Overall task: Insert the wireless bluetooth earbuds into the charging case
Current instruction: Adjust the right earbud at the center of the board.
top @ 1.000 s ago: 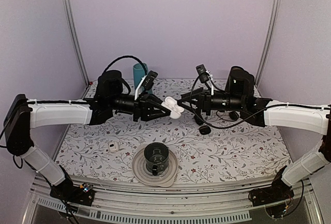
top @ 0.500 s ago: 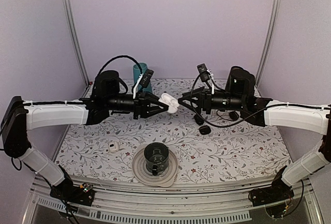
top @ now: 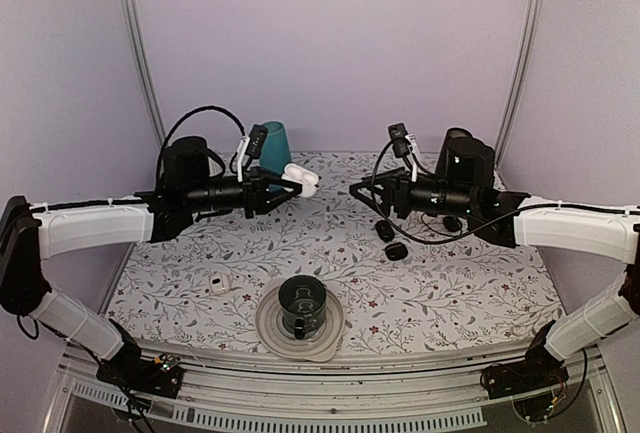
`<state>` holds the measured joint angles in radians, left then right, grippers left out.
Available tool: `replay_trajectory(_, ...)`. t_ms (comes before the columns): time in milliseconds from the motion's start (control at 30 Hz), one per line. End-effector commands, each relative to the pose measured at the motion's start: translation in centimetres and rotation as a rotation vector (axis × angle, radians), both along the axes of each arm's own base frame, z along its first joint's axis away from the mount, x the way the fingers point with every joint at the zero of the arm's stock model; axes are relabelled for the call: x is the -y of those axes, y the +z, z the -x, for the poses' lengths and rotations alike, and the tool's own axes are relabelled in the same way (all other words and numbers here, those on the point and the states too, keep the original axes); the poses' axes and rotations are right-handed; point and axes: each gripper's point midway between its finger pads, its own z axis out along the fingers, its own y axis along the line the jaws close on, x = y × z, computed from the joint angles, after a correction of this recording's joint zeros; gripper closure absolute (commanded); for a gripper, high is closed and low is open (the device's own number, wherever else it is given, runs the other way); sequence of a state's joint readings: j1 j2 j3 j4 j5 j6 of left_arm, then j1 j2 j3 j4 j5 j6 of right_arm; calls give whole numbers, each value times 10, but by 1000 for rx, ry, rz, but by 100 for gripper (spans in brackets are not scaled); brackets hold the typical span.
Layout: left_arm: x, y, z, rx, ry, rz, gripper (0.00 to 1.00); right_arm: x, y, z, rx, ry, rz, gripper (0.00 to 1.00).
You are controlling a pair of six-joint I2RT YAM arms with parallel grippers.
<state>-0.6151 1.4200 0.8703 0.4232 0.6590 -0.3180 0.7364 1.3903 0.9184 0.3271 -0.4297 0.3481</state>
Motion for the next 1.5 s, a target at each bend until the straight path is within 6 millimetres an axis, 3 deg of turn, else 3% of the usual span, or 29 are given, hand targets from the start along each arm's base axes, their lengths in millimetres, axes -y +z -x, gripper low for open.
replay_trajectory(0,-16,8,-11,15,77,9,100,10,-20,-11,-41,-82,58,38)
replay_trajectory(400,-33,13,-18,26,135,9,100,8,-84,-34,-124,-107,222,47)
replay_trajectory(900,-40,15,-18,21,158,9,100,-11,-163,-58,-226,-65,428,51)
replay_trajectory(1200,-40,18,-21,17,164,6,100,-16,-202,-60,-306,-55,510,65)
replay_trajectory(1400,-38,17,-22,5,162,11,100,-16,-232,-57,-321,-31,581,67)
replay_trajectory(1467,-38,17,-23,5,163,11,100,-22,-231,-62,-307,-24,589,67)
